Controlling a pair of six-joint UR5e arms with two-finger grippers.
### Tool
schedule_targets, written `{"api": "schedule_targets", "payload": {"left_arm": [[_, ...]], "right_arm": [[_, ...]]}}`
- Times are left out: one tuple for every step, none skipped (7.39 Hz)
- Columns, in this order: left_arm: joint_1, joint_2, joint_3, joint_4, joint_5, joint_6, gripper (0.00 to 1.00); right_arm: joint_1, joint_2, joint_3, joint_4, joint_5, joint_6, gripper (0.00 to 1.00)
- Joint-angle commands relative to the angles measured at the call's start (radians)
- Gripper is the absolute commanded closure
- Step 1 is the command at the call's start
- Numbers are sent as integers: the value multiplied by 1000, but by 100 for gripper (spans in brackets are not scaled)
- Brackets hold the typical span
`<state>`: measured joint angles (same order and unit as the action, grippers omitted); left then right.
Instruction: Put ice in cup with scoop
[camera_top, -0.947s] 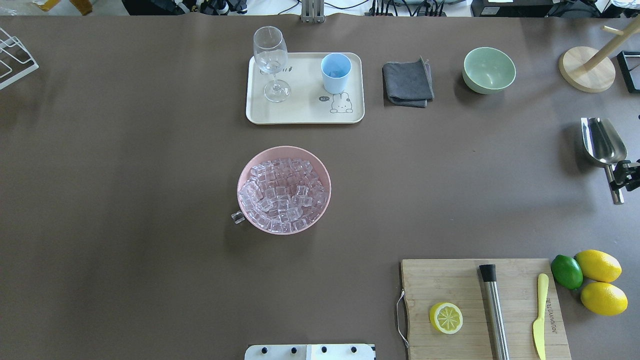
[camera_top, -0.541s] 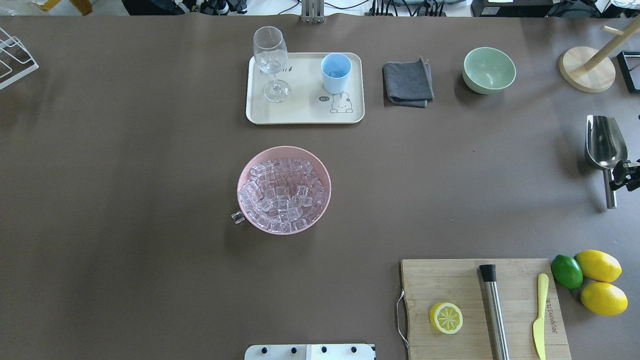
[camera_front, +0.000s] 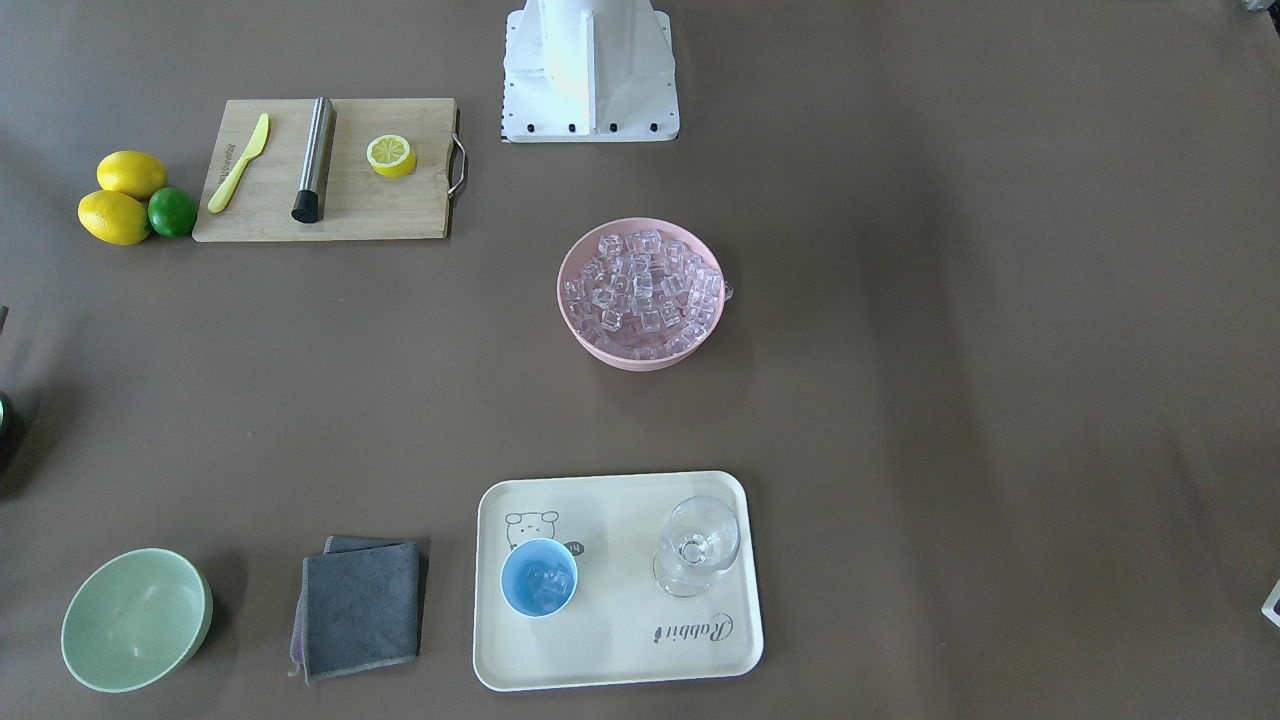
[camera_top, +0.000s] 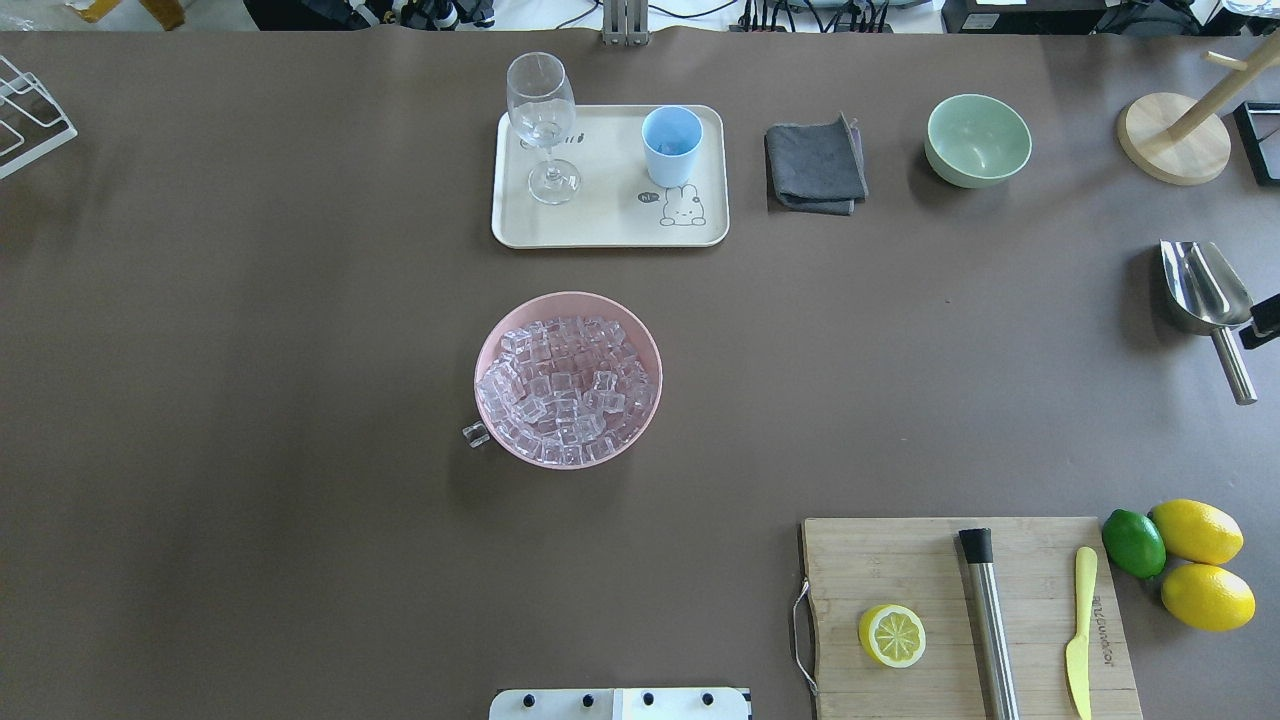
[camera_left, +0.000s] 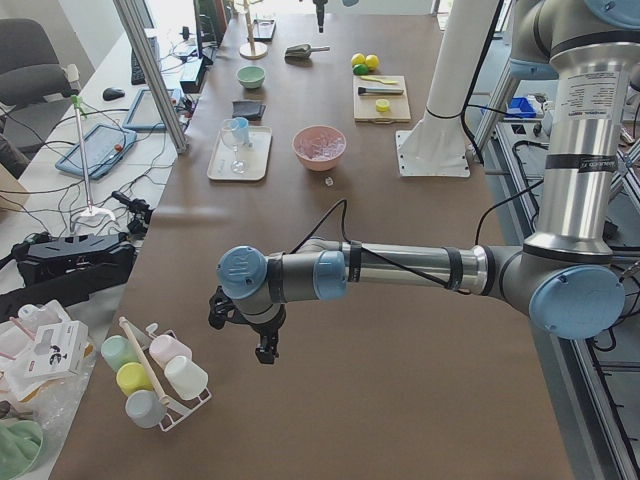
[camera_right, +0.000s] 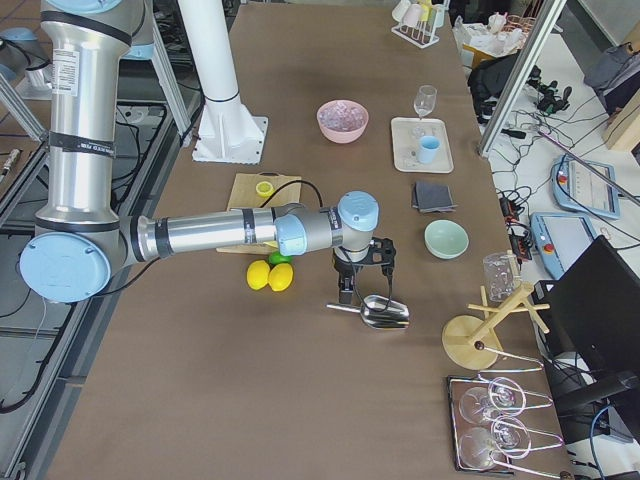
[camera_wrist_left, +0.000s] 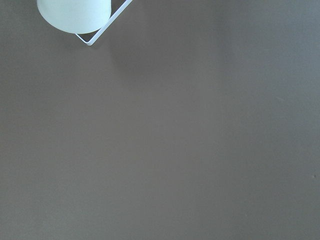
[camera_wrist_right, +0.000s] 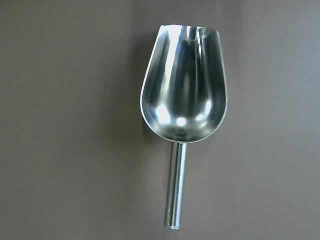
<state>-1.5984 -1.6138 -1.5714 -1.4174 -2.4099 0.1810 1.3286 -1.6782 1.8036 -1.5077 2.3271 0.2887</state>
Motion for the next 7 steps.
{"api": "schedule_targets", "payload": {"left_arm": [[0,0,-2,0,-2,0,1],[0,-2,-2,0,-2,0,1],[0,-3,-2,0,-2,0,1],[0,-3,-1,0,-2,0,1],[0,-3,-1,0,-2,-2,1],[1,-3,-2,0,-2,-2,1],[2,-3,-2,0,-2,-2,1]], "right_arm": [[159,41,20,-219,-5,-325,1],[202,23,14,-217,-18,-379,1],[246,31,-42,-223,-41,-508,1],[247,72,-94,-221,-44,-511,1],[251,99,-119,-223,-35,-508,1],[259,100,-119,-221,-26,-504,1],[259,100,-119,-221,-28,-499,1]]}}
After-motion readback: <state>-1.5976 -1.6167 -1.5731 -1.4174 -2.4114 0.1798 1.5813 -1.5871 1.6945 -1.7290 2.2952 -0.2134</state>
